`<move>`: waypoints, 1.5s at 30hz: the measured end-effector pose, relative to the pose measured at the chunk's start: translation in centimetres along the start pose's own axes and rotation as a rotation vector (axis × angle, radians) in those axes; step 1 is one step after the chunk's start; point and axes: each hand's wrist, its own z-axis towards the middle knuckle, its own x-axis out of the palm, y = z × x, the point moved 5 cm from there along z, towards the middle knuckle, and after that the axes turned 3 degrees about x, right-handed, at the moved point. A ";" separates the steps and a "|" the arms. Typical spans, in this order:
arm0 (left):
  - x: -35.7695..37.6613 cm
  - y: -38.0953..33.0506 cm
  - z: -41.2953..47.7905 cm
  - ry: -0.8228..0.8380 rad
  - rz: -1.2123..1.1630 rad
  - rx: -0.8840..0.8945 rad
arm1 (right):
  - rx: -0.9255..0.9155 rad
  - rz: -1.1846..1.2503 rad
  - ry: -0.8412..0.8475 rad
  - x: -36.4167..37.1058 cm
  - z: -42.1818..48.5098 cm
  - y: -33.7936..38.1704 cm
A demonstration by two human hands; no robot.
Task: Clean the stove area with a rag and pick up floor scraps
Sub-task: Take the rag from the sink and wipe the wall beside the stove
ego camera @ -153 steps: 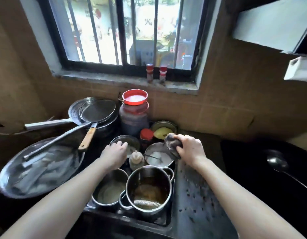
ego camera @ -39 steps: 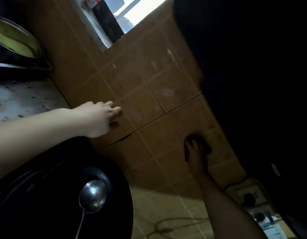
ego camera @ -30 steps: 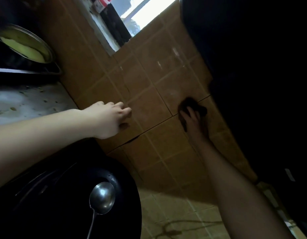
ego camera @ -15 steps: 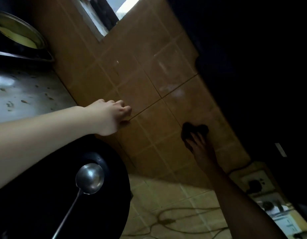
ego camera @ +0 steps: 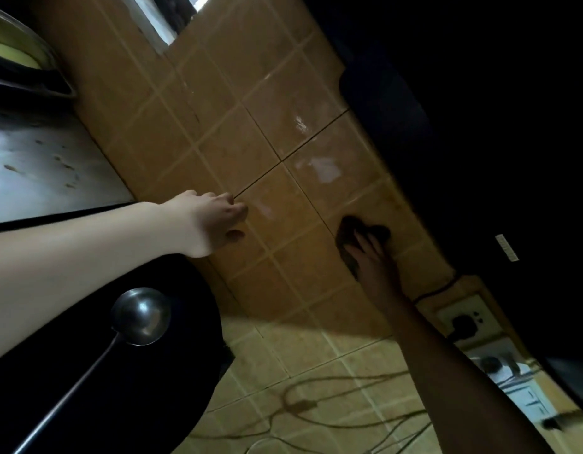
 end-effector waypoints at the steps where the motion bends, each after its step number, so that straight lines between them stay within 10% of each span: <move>1: -0.2 0.1 -0.2 -0.003 0.006 -0.007 | 0.004 0.021 -0.018 -0.7 1.3 0.8; 27: 1.8 -1.0 -2.8 0.054 0.060 0.069 | 0.058 -0.158 0.147 3.4 -4.1 0.1; 45: -0.8 17.0 -4.9 -0.019 0.100 -0.115 | -0.164 -0.175 0.121 -2.1 13.7 16.7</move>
